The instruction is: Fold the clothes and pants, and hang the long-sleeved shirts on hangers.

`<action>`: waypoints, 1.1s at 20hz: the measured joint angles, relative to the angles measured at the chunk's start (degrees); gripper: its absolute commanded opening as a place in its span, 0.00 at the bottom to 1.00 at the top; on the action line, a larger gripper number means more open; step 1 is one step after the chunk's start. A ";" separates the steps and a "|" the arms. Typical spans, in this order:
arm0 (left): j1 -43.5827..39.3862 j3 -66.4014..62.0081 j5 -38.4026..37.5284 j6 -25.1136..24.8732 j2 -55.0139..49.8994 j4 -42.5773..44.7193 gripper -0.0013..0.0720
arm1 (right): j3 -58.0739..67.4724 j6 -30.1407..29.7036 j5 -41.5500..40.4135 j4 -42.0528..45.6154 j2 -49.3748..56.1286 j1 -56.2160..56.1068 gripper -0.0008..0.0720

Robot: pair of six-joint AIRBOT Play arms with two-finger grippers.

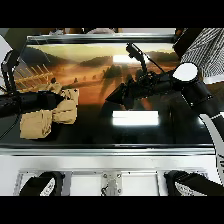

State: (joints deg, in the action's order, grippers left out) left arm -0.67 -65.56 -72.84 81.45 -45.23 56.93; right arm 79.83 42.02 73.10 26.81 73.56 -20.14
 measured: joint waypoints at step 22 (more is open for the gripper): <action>0.02 0.00 15.76 0.26 -3.61 15.61 0.99 | 0.00 0.02 0.00 0.00 0.00 0.00 0.04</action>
State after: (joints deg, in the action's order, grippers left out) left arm -0.64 -65.56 -57.08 81.71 -48.84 72.53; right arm 79.83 42.04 73.10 26.81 73.56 -20.14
